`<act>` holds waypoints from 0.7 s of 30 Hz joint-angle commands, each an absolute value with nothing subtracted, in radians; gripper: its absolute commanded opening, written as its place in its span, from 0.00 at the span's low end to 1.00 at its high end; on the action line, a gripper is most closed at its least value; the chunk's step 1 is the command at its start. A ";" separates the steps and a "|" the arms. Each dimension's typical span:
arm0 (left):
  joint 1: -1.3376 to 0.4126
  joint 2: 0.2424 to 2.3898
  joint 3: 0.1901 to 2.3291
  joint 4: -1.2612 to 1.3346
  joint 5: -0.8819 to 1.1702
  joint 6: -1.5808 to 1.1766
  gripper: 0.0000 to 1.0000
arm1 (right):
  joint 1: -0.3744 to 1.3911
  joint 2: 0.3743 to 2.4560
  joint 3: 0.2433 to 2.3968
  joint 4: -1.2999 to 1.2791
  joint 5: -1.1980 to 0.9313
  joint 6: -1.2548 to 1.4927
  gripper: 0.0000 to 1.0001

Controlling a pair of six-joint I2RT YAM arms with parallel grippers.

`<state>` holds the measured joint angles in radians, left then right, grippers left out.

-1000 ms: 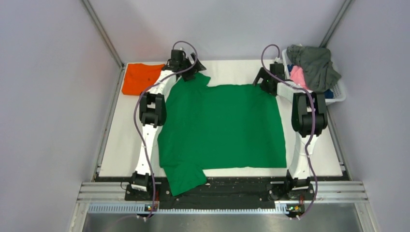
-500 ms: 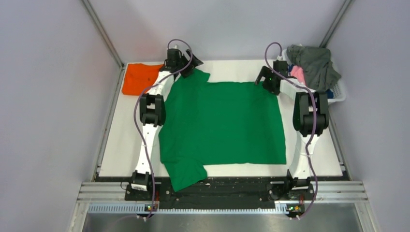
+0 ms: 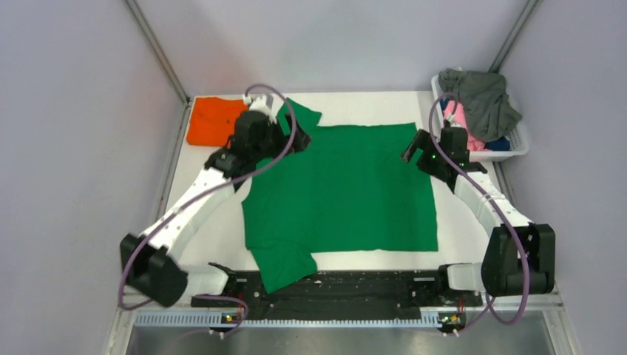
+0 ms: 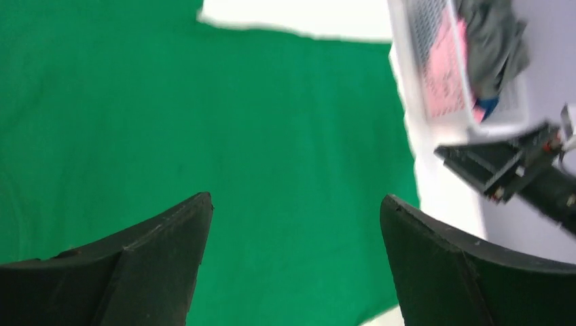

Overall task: Fold and stack the t-shirts
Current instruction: Grab the side of the flattened tshirt closest away from the robot with both arms

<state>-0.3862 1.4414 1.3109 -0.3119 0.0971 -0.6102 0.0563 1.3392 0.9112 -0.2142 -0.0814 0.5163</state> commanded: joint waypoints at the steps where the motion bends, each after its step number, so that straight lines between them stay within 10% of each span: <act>1: -0.531 1.266 0.961 -0.449 -0.164 -0.657 0.97 | 0.052 1.266 0.818 -0.264 -0.092 0.523 0.99; 13: -1.078 0.983 0.656 -1.062 -0.271 -1.293 0.83 | 0.052 1.160 0.801 -0.327 -0.006 0.481 0.99; 21: -1.229 1.083 0.537 -0.969 -0.098 -1.407 0.63 | 0.052 1.174 0.791 -0.336 0.043 0.472 0.99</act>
